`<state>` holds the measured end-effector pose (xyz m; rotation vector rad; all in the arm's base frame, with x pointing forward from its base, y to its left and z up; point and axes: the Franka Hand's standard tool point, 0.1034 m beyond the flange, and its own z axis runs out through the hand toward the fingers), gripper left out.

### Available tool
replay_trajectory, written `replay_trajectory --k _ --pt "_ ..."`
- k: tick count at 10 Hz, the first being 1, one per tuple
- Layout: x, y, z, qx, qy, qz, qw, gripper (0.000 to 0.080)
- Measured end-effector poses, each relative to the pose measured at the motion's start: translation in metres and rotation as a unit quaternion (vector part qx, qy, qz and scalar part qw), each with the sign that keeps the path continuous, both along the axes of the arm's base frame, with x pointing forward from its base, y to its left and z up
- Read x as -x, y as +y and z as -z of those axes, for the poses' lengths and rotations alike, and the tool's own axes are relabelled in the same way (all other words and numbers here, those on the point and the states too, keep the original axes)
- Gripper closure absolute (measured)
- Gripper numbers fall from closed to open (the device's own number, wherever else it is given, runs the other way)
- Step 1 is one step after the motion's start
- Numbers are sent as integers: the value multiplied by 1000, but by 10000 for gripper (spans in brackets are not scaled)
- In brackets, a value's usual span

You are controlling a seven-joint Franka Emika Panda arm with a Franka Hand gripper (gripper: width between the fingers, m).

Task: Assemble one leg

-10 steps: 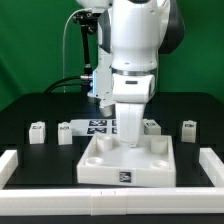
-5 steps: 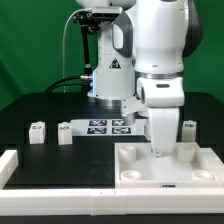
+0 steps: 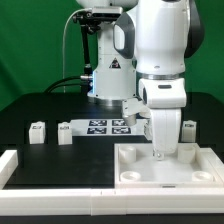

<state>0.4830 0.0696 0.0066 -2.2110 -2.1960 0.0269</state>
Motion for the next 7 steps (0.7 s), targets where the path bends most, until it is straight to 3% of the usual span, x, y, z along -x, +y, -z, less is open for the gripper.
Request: replay_trajectory --k 1,2,3,4,7 --pt "0 0 0 0 0 0 1000 318" --pt "0 0 0 0 0 0 1000 207" --pt "0 0 0 0 0 0 1000 207" --pt "0 0 0 0 0 0 1000 159" --pt "0 -1 0 0 0 1 1000 151"
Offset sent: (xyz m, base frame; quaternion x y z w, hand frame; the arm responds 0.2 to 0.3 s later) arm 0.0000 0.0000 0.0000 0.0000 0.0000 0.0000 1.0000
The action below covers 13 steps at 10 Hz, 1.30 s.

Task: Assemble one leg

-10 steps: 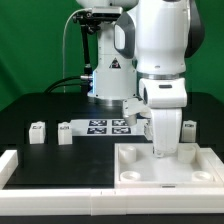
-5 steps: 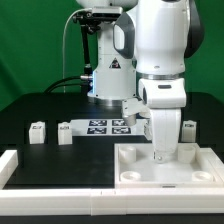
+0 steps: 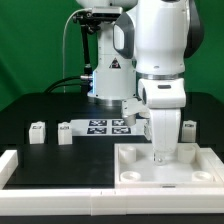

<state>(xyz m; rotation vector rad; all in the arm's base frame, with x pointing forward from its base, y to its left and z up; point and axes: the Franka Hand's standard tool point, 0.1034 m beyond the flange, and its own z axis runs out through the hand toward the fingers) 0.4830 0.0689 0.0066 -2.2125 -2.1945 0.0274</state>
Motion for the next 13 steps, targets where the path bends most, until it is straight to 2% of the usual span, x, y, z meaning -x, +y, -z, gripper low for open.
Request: replay_trajectory --k 2,4,6,9,11,12,13 --pt "2 1 -2 1 0 25 1000 150" --pt "22 7 -29 8 -11 101 995 150" --pt "36 22 -46 11 -19 178 984 150" --pt "37 22 -43 10 -16 215 976 150" --pt "37 23 -43 8 -12 316 949 150" --pt "40 23 -42 5 -8 393 919 150" --pt "50 24 -39 4 1 489 872 150"
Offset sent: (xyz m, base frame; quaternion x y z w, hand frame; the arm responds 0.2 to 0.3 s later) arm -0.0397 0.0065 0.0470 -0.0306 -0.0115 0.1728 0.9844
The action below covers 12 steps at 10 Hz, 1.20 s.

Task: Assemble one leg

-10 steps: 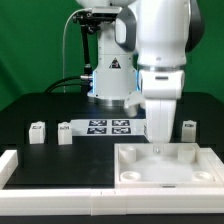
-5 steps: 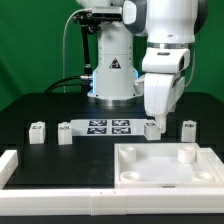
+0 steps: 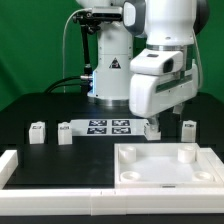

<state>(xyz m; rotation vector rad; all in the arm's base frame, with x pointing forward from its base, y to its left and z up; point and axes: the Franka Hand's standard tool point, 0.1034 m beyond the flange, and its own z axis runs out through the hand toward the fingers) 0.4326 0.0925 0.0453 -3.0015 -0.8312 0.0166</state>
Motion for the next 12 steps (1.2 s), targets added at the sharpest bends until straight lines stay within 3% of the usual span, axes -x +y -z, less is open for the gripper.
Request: replay_trajectory --k 2,4,7,12 --pt "12 13 2 0 11 148 989 150" --pt "19 28 3 -4 23 281 960 150" --pt "29 58 3 -7 39 446 894 150" --pt "31 56 5 1 64 429 901 150"
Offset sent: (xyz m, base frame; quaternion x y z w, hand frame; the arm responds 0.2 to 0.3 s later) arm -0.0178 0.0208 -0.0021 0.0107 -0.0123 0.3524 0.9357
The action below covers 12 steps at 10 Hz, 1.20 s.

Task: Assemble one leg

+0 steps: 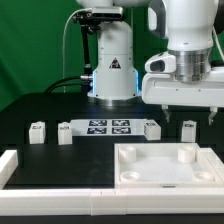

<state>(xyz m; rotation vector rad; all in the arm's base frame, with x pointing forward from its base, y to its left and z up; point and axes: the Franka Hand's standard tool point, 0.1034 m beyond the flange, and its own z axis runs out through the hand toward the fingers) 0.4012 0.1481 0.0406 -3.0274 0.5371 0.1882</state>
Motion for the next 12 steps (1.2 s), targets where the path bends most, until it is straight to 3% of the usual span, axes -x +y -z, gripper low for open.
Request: replay_trajectory --k 3,4,6,9,12 --pt "7 -8 1 -34 145 -24 989 150" --pt "2 -8 2 -40 166 -22 985 150" --pt "7 -8 3 -55 241 -32 969 150" --pt "19 -3 3 -81 374 -39 923 150" --pt "20 6 11 -86 373 -53 922 150"
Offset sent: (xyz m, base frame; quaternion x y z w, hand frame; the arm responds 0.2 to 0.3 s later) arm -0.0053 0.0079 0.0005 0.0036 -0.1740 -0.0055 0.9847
